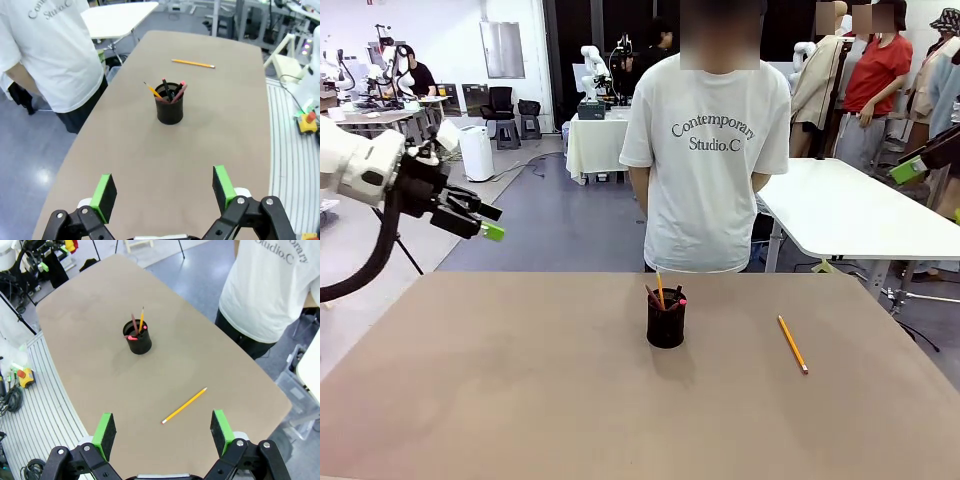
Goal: Place the pens into the pen holder.
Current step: Pick up a writing instrument from the table and place it into the Pen holder.
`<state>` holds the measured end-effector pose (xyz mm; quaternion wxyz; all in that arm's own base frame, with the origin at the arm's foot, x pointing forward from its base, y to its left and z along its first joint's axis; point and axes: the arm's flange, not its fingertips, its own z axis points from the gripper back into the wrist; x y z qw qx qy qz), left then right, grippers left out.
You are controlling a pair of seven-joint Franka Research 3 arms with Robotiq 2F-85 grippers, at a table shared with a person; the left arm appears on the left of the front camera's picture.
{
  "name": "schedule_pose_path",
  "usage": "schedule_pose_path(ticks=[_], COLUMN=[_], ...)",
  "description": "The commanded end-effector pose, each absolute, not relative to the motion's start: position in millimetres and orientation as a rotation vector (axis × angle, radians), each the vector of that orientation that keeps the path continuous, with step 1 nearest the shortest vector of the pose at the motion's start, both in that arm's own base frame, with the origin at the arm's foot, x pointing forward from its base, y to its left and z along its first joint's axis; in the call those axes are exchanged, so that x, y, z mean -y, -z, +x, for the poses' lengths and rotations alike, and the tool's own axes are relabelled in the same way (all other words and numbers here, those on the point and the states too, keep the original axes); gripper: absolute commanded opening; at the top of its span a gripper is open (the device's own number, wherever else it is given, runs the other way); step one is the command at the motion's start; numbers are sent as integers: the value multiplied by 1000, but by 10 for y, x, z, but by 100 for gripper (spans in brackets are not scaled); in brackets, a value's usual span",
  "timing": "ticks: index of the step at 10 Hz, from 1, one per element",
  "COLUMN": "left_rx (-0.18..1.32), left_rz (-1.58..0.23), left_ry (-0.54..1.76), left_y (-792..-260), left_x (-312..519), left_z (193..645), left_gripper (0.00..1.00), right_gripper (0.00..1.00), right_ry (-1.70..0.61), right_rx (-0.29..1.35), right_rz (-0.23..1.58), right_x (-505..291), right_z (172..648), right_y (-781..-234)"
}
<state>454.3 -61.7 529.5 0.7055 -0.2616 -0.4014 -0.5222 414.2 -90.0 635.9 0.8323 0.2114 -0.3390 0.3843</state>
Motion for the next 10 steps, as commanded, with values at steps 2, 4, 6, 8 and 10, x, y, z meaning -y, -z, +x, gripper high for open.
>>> schedule_pose_path(ticks=[2,4,6,8,10], left_rx=[846,836,863,863,863], left_rz=[-537,-556,-538,-538,-538], left_ry=[1144,1180,1163,1163,1163], left_y=[-5336,-5295,-5324,-5324,-5324], left_x=[434,475,422,422,422], left_z=[4460,4486,4514,4514,4514], left_gripper=[100,100,100,100,100], right_gripper=[100,100,100,100,100], right_ry=[-818,-818,-818,-818,-818], right_rx=[722,722,722,722,722], right_rz=[449,449,449,449,449], right_x=[898,898,898,898,898], right_z=[4140,4140,4140,4140,4140], right_y=[-6370,-6370,-6370,-6370,-6370])
